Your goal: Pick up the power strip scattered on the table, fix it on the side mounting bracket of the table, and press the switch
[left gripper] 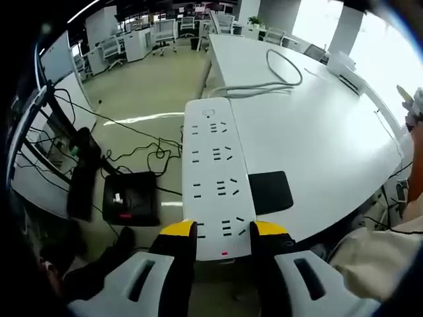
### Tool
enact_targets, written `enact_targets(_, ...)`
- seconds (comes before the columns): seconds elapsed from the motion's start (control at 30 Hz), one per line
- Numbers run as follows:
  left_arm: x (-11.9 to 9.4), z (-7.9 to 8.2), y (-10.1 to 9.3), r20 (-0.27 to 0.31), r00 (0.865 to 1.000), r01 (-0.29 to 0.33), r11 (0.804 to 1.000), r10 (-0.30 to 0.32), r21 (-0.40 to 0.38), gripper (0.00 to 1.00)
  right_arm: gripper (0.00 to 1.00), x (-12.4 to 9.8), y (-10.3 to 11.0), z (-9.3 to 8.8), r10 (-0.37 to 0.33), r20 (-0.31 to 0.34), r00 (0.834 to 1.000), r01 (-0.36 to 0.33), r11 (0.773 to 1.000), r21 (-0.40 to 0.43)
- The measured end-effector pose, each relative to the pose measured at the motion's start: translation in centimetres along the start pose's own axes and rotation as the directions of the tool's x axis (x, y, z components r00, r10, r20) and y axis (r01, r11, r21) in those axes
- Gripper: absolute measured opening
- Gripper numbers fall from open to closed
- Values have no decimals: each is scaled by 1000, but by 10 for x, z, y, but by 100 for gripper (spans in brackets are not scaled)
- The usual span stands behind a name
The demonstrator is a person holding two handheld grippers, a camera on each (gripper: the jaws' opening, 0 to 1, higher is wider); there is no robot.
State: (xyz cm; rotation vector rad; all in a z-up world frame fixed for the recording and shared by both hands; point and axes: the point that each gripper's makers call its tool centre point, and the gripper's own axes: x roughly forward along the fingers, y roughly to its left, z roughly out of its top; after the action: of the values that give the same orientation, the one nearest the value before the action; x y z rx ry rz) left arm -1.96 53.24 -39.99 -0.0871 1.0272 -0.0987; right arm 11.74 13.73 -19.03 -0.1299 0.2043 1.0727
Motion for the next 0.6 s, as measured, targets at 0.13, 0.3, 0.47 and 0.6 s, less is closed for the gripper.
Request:
enact_targets(0.13,0,0,0,-2,1000,1,1000,-1,-1,37,0,16,5,2,21,-34,999,-21,1000,-10)
enact_targets(0.3,0,0,0,-5,1000,0,1000,0,-3,37,0,35,12,5,50,-70,996,-50,999,12)
enact_targets(0.47,0,0,1,1,1000,2,1000,-2,-6,37,0,52,20,6,75,-113,991,-74,997,8)
enact_targets(0.6,1,1,2,-10,1000,1,1000,-1,-7,37,0,68,29,11,100,-154,983,-104,994,-18)
